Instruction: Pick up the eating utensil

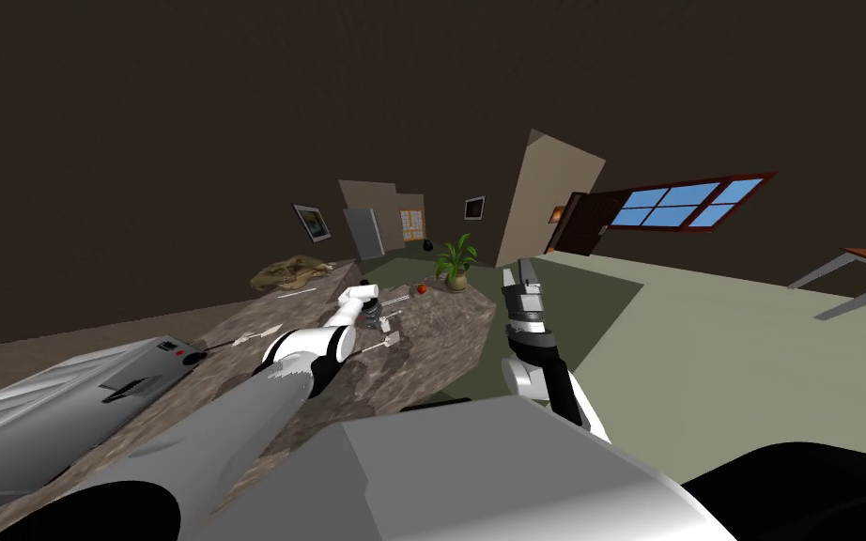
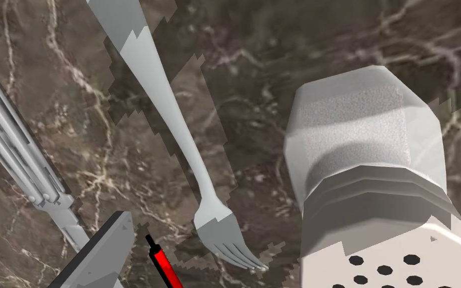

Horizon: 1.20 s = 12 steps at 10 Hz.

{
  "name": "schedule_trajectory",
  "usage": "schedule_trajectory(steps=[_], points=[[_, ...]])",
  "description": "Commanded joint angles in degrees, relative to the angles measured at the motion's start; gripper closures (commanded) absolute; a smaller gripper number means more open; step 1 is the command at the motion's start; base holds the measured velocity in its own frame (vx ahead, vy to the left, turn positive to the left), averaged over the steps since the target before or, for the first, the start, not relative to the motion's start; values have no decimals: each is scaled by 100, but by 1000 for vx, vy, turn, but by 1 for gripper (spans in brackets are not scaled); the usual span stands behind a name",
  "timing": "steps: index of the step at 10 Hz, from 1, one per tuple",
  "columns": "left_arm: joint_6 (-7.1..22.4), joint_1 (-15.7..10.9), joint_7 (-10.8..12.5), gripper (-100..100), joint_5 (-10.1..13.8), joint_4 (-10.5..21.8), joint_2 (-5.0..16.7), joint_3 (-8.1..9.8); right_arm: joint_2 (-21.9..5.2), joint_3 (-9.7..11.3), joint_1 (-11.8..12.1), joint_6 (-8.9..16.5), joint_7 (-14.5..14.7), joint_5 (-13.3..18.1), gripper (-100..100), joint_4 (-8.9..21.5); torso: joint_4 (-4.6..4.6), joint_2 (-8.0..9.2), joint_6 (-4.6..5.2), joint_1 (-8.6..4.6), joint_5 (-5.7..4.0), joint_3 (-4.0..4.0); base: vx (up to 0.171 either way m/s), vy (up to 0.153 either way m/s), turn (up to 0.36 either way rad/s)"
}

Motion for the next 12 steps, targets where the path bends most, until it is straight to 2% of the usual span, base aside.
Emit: schedule_trajectory(steps=[1,2,4,5,6,7,8,9,10,11,12], points=[[102,106,-16,-100,11,-183,11,10,0,0,0,0,0,0,0,0,0,0,0,0,0,0,14,-42,-6],[19,198,-201,-100,110,-79,224,103,0,0,0,0,0,0,0,0,0,-1,-1,4,0,0,14,-72,-71],[19,198,-201,-100,110,-178,224,103,0,0,0,0,0,0,0,0,0,0,0,-2,-2,0,6,-45,-37],[19,198,-201,-100,110,-79,224,103,0,0,0,0,0,0,0,0,1,2,0,8,0,1,0,0,0],[-65,290,-387,-100,209,25,436,196,0,0,0,0,0,0,0,0,1,4,-1,17,3,2,8,-45,-117],[-65,290,-387,-100,209,25,436,196,0,0,0,0,0,0,0,0,0,2,0,7,2,1,8,-56,-48],[-148,382,-573,-100,308,129,649,289,0,0,0,0,0,0,0,0,1,1,-1,2,-1,1,24,-84,-92],[-148,382,-573,-100,308,129,649,289,0,0,0,0,0,0,0,0,0,-3,1,-8,-2,-2,25,-76,-44],[-231,474,-758,-100,407,233,862,382,0,0,0,0,0,0,0,0,-1,-3,-1,-6,-2,-2,26,-87,-97],[-231,474,-758,-100,407,45,862,382,0,0,0,0,0,0,0,0,0,-3,-1,-8,-2,-2,3,-69,-49],[-231,474,-758,-100,407,181,862,382,0,0,0,0,0,0,0,0,1,2,2,-6,-3,1,-8,-29,-6]])
